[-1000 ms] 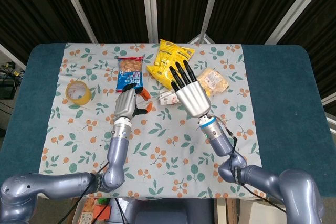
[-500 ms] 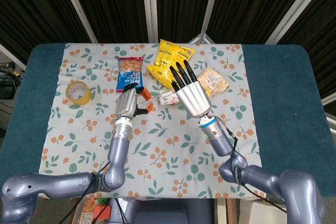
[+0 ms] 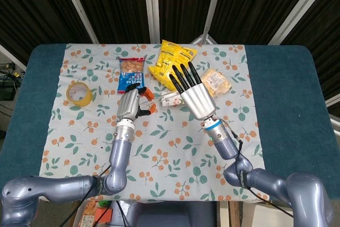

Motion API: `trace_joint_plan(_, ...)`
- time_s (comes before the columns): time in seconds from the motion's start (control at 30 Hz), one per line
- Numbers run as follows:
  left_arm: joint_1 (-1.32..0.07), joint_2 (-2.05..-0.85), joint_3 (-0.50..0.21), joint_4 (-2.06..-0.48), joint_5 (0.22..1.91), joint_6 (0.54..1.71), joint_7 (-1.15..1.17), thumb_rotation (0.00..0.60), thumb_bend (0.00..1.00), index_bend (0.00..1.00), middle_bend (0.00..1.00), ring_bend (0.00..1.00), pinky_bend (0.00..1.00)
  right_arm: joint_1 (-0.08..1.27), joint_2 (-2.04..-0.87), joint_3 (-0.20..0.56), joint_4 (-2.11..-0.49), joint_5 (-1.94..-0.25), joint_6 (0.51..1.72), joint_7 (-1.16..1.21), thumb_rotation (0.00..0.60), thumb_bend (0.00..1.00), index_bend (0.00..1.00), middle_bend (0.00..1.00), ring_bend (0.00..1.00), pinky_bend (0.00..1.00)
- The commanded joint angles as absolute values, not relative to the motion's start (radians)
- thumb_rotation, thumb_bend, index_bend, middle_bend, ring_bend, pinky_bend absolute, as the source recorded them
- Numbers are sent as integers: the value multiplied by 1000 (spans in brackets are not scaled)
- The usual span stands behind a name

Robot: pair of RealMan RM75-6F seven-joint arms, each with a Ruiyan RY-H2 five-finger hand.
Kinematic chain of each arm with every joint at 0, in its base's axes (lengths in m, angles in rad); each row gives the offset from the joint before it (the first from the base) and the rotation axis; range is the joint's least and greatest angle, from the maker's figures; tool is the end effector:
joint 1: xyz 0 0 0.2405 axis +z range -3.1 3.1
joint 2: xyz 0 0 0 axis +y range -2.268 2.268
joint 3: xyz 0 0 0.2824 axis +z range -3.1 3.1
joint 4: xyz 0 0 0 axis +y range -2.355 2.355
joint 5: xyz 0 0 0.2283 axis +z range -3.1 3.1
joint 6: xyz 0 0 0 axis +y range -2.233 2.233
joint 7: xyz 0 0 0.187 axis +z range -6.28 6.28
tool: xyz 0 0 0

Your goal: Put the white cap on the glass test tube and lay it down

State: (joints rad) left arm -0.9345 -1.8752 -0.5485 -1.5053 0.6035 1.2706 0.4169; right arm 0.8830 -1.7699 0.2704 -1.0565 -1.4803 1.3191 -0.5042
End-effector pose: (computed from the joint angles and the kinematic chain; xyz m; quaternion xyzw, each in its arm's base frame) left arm -0.0375 0.4362 -0.0658 -0.4932 -0.5845 -0.4945 0.4130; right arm -0.0648 -0.4500 -0.0161 0.6881 -0.0437 0.4840 0.5388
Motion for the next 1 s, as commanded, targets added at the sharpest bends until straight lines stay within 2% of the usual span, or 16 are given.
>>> trace_joint_plan(0.03, -932, -1873, -546, -1508, 607, 1272, 416, 600, 516, 730, 489, 118, 0, 880, -1766, 271, -1062, -1477, 1317, -510, 600, 466, 126, 48, 0, 0)
trace_joint_plan(0.2, -923, -1866, -542, -1521, 612, 1274, 415, 600, 517, 730, 489, 118, 0, 872, -1756, 270, -1074, -1469, 1314, -528, 600, 466, 75, 25, 0, 0)
trace_joint_plan(1.0, -838, -1818, -465, -1609, 669, 1293, 389, 600, 516, 734, 489, 125, 0, 795, -1658, 267, -1191, -1433, 1333, -602, 600, 466, 72, 18, 0, 0)
